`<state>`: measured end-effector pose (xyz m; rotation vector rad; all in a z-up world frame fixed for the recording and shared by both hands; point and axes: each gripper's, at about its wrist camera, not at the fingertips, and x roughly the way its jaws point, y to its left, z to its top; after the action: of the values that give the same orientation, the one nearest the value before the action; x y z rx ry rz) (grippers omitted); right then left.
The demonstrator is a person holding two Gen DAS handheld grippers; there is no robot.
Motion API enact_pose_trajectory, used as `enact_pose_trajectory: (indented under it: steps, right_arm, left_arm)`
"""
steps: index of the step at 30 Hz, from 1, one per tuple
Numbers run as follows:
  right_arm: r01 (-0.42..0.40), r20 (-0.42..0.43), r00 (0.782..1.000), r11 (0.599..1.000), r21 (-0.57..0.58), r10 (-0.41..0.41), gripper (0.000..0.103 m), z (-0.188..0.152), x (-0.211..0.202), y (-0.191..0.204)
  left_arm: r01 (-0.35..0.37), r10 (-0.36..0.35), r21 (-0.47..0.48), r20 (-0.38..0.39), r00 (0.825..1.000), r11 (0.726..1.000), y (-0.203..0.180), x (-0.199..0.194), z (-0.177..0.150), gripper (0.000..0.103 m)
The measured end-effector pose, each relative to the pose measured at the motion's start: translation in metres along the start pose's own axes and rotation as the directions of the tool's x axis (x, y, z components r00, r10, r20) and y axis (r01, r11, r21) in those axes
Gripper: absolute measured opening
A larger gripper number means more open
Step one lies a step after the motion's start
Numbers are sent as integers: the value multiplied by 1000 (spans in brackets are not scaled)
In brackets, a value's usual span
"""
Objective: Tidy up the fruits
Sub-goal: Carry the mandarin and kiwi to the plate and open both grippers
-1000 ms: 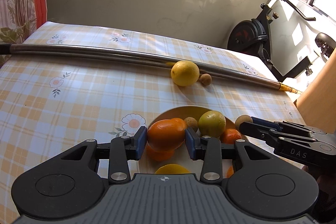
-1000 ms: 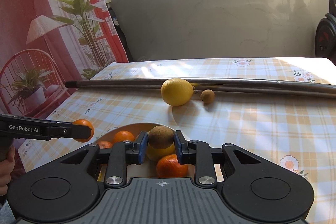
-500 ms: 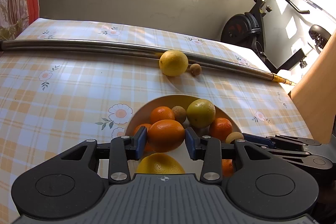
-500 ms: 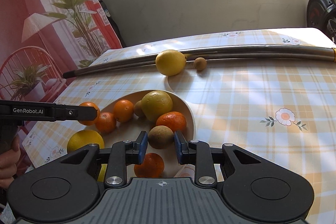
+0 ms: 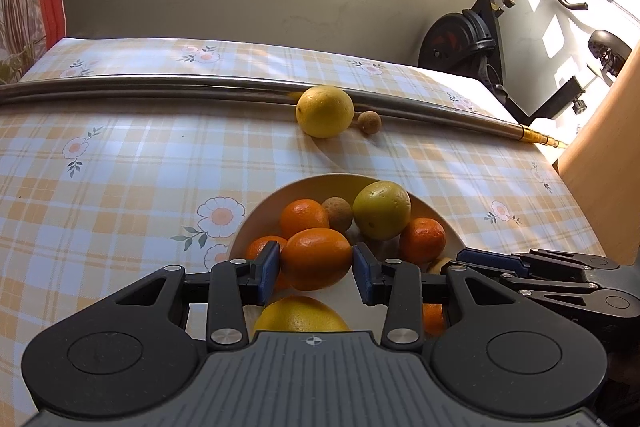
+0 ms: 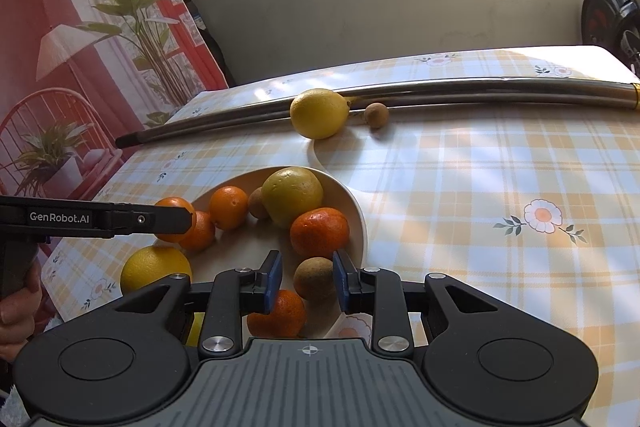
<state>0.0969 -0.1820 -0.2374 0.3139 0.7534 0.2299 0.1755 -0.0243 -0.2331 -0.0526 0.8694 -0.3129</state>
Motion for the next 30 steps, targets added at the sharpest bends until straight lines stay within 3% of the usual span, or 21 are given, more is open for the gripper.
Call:
enact_pose_trajectory:
  steps: [22, 30]
  right_arm:
    - [31, 48, 998, 999, 42, -33, 27, 6, -10, -20]
    - [36, 49, 998, 998, 46, -38, 27, 6, -10, -22]
  left_arm:
    - [41, -31, 132, -75, 997, 990, -39, 45, 12, 42]
    - [48, -38, 137, -77, 996, 989, -43, 50, 12, 42]
